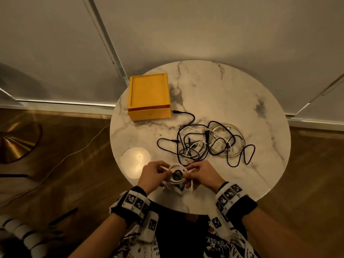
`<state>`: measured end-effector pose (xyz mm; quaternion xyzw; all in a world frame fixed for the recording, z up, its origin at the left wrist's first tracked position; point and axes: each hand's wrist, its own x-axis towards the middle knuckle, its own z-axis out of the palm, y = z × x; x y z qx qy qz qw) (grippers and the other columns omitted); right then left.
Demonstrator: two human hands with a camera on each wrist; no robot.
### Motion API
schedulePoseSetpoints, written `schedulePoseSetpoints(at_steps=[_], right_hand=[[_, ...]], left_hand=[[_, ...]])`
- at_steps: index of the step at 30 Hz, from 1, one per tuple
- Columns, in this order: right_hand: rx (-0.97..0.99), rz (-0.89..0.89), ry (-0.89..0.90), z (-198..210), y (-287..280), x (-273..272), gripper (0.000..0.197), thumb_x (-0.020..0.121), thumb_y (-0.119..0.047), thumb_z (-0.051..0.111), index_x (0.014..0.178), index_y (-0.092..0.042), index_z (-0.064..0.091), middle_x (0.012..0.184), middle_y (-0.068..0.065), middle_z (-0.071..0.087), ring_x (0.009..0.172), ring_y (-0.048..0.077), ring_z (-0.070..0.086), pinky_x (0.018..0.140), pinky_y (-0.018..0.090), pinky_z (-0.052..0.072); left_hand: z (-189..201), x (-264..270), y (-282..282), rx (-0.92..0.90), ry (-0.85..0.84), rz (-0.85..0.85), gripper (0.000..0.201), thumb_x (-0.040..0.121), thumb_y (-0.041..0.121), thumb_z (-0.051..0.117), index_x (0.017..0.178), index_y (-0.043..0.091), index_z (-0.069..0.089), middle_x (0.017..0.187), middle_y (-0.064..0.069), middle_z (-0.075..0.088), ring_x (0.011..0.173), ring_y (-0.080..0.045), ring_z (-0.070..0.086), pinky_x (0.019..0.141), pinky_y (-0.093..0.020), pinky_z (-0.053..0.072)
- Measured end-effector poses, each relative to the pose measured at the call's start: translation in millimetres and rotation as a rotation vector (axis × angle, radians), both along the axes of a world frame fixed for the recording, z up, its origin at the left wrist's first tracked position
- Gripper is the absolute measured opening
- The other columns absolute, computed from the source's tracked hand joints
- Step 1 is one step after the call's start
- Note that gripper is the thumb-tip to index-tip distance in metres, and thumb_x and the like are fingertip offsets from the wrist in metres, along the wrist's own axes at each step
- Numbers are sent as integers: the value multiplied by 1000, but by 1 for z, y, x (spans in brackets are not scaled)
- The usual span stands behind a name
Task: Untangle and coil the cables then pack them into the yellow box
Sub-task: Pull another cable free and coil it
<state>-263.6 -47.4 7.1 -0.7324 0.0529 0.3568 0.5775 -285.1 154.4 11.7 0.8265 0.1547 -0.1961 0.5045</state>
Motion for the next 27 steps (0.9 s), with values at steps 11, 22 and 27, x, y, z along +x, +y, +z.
schedulePoseSetpoints(at_steps=[11,22,27], right_hand=[[-490,130,-399,-30,9,-6,11,81,-37,72,83,-26,73,75,-12,60,70,4,55,63,21,42],[-440,157,-456,-33,5,-5,13,81,-28,71,76,-27,59,76,-5,63,71,9,57,62,20,43],[-387,247,-401,-27,0,3,5,84,-16,67,81,-19,64,81,0,65,71,12,60,67,24,50]], left_hand=[[-34,-3,-3,460,-191,-219,16,84,30,67,98,26,74,94,6,64,87,-14,58,67,-25,42],[-45,-9,4,382,-348,-513,53,86,43,64,136,29,50,138,8,48,125,-10,45,99,-19,35],[-51,-6,5,425,-305,-614,67,81,57,63,138,30,42,138,8,43,124,-10,41,101,-20,35]])
